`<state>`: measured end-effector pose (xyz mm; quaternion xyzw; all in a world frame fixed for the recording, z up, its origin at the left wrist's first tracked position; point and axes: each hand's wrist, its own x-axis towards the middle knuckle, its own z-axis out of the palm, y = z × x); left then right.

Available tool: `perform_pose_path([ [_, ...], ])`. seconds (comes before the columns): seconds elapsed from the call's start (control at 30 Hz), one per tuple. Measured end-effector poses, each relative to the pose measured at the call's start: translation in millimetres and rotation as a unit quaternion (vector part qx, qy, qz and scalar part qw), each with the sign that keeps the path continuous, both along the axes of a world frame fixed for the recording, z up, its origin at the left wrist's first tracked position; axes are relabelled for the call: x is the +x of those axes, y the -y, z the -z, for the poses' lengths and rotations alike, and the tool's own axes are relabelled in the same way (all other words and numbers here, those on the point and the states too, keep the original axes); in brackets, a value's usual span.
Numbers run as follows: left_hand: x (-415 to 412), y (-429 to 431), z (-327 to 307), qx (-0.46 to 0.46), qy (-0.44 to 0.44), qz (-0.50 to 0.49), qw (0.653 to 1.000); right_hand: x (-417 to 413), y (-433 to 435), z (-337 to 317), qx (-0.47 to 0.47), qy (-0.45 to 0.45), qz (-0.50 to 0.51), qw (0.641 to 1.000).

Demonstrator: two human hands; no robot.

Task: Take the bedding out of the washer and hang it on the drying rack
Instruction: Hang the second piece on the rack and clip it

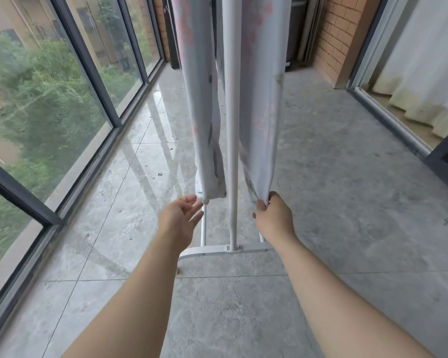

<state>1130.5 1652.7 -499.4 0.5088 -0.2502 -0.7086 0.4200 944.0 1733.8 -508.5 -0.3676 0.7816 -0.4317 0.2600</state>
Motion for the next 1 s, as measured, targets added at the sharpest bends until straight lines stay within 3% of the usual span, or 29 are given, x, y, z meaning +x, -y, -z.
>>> perform_pose_path([
  [0.07, 1.3, 9.5, 7.4, 0.056, -0.091, 0.021, 0.994, -3.8, 4.1, 4.3, -0.017, 0.074, 0.020, 0.997],
  [0.17, -4.6, 18.0, 23.3, 0.073, -0.119, 0.064, 0.988, -9.2, 12.1, 7.2, -0.051, 0.209, 0.064, 0.975],
  [0.27, -17.4, 14.6, 36.2, 0.087, -0.156, 0.065, 0.982, -11.0, 14.5, 14.1, -0.060, 0.250, 0.059, 0.965],
  [0.6, -43.9, 13.3, 35.5, 0.082, -0.149, 0.083, 0.982, -21.9, 5.2, 17.4, -0.040, 0.398, 0.076, 0.913],
  [0.7, -46.2, 10.2, 34.1, 0.075, -0.170, 0.085, 0.979, -23.2, 3.5, 13.9, -0.045, 0.479, 0.081, 0.873],
  [0.87, -40.8, 6.7, 38.1, 0.015, -0.277, 0.080, 0.958, -20.1, 1.9, 14.5, -0.099, 0.596, 0.109, 0.790],
  [0.93, -36.3, 6.9, 43.9, 0.019, -0.276, 0.093, 0.956, -18.1, 0.2, 15.4, -0.122, 0.638, 0.127, 0.749],
  [1.0, -33.4, 4.8, 52.7, 0.031, -0.264, 0.108, 0.958, -17.0, 0.4, 18.0, -0.131, 0.653, 0.141, 0.733],
])
